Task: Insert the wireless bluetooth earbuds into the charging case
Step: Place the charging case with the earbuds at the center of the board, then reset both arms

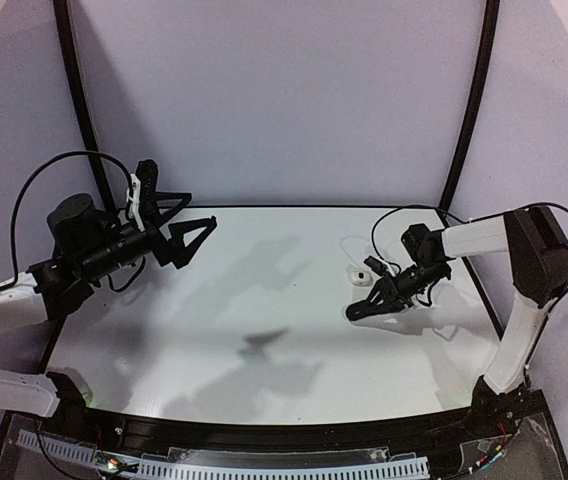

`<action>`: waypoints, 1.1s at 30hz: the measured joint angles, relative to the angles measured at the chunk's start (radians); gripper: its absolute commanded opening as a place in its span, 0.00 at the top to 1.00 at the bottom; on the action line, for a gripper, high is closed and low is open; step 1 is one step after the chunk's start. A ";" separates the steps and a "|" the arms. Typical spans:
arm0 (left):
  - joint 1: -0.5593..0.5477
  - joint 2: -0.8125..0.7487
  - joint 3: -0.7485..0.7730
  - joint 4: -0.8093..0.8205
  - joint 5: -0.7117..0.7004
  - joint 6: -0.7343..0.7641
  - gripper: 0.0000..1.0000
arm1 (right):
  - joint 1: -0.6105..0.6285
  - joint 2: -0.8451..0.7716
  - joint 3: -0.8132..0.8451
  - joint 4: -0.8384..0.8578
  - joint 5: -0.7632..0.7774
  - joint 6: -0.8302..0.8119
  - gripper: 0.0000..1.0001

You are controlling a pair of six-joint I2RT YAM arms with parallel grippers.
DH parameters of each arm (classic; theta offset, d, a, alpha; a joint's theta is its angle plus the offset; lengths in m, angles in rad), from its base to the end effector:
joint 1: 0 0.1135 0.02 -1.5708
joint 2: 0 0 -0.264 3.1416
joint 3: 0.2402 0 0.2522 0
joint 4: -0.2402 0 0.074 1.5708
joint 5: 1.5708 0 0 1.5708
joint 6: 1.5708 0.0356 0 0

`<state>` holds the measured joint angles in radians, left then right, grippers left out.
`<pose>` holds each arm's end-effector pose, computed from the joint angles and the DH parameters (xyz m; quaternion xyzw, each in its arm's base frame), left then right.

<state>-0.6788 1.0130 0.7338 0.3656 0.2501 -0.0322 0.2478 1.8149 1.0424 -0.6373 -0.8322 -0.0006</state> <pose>0.1815 -0.1578 0.3370 0.3002 0.6067 -0.3335 0.6562 0.3007 0.1032 0.1450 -0.1452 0.9007 0.4089 0.0233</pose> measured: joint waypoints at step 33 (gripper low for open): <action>0.003 0.000 0.000 0.000 0.006 0.008 0.01 | -0.035 0.098 0.125 -0.152 0.198 -0.077 0.57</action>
<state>-0.6758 1.0130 0.7338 0.3653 0.2558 -0.0246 0.2131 1.9133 1.1675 -0.7891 -0.6342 -0.0780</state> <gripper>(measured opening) 0.987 0.405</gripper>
